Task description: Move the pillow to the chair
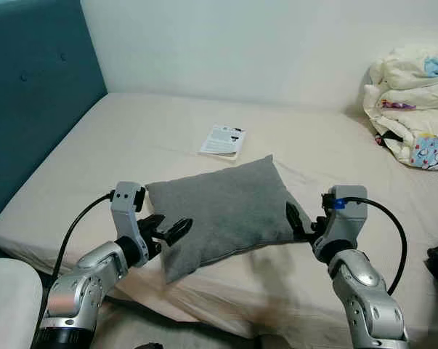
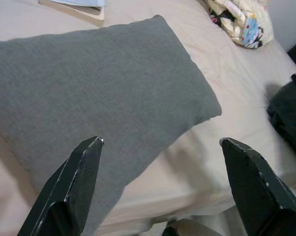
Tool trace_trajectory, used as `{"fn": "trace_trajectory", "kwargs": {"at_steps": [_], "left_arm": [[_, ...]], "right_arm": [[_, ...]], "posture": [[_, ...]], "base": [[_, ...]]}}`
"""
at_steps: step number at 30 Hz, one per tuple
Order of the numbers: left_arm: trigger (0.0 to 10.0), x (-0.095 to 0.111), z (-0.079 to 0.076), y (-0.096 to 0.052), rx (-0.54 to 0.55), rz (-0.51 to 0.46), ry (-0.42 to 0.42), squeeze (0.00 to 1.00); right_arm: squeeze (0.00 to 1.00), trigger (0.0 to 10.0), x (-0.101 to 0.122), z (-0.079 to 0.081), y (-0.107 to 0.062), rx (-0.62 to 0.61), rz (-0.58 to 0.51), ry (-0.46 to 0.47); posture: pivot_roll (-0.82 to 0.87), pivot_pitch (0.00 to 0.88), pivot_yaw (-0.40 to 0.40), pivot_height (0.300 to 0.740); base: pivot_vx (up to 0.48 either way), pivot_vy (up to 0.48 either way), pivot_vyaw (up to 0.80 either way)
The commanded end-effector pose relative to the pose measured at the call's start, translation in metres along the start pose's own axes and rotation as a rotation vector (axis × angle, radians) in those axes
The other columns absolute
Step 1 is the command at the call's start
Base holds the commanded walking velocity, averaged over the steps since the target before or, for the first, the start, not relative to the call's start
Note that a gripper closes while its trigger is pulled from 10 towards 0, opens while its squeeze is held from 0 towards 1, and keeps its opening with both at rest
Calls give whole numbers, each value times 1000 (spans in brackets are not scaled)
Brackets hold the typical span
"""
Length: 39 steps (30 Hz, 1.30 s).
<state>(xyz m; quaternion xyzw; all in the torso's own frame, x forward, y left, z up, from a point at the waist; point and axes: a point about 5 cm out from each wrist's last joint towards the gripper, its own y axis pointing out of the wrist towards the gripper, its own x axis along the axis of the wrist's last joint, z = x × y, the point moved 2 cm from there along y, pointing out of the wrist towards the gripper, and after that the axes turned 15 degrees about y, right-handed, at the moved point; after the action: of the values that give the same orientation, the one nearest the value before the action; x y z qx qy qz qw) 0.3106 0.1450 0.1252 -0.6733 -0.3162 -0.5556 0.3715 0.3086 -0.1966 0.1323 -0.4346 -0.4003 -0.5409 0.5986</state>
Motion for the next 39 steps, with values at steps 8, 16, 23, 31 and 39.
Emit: {"fn": "trace_trajectory", "kwargs": {"at_steps": [8, 16, 23, 31, 39], "left_arm": [[10000, -9, -2, 0, -7, 17, -163, 0], [10000, -28, 26, 11, 111, 46, -382, 0], [10000, -22, 64, 23, 375, -11, -426, 0], [10000, -10, 108, 7, 662, -74, -441, 0], [10000, -29, 104, 14, 657, 7, -450, 0]], "right_arm": [[0, 10000, -4, 2, 1, 7, 28, -5], [0, 10000, -4, 4, 0, 11, 34, -6], [0, 10000, -4, 7, -5, 19, 38, -4], [0, 10000, -5, 11, -12, 23, 44, 13], [0, 10000, -5, 17, -14, 32, 43, 24]], "posture": [[-51, 0, -17, 571], [-59, 0, -15, 536], [-89, 20, 3, 506], [-96, 55, 32, 471], [-99, 73, 39, 441]], "base": [[0, 0, 0], [0, 0, 0], [0, 0, 0], [0, 0, 0], [0, 0, 0]]}}
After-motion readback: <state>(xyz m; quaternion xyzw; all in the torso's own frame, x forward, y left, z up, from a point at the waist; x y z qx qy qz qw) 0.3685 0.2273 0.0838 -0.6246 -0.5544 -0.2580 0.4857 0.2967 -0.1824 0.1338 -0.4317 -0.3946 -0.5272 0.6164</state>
